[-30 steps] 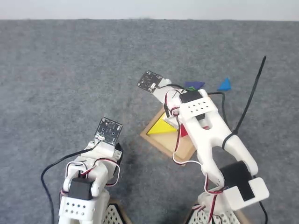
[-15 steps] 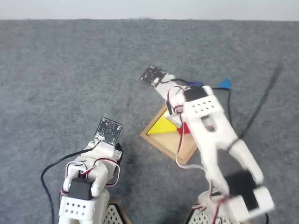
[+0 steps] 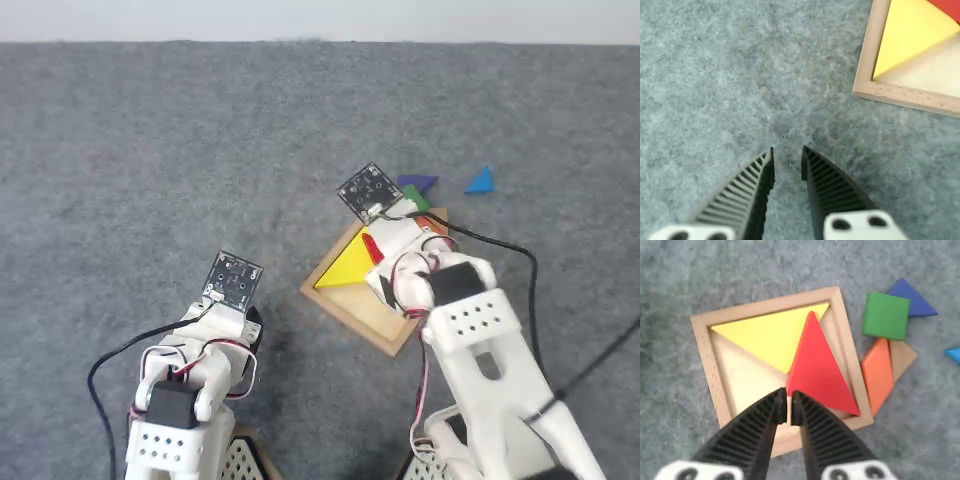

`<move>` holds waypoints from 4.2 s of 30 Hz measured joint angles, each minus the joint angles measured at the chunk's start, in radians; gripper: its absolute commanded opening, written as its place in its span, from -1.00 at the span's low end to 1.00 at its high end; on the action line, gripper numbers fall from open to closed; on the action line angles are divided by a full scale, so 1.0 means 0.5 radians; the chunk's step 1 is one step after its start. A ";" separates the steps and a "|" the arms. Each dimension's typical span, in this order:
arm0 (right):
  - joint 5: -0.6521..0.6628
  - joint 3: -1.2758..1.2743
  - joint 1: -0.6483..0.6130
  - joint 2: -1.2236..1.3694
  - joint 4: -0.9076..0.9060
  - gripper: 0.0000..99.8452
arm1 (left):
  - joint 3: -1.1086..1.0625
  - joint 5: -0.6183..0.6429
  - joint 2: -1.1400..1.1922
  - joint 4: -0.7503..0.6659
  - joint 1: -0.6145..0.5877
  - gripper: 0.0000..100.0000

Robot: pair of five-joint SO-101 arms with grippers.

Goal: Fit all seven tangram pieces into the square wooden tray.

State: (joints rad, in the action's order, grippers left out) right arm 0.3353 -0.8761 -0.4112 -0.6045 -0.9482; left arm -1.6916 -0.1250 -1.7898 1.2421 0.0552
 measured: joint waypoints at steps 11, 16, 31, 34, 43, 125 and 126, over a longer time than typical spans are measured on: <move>-0.012 0.181 0.249 0.939 0.285 -0.98 | 0.000 0.000 0.000 0.000 0.000 -0.82; -0.009 0.319 0.267 1.089 0.310 -0.98 | 0.000 0.000 0.000 0.000 0.000 -0.82; -0.230 -0.077 0.436 0.288 0.221 -0.98 | 0.000 0.000 0.000 0.000 0.000 -0.82; -0.288 -0.310 0.592 -0.034 0.187 -0.98 | 0.000 0.000 0.000 0.000 0.000 -0.82; -0.292 -0.506 0.718 -0.129 0.095 -0.98 | 0.000 0.000 0.000 0.000 0.000 -0.82; 0.270 0.077 0.193 0.773 0.068 -0.99 | 0.000 0.000 0.000 0.000 0.000 -0.82; 0.114 0.077 0.181 0.724 0.080 -0.99 | 0.000 0.000 0.000 0.000 0.000 -0.82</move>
State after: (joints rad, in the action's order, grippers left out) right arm 0.3920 -0.8378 -0.3207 -0.2424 -0.9083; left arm -1.6916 -0.1250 -1.7898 1.2421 0.0552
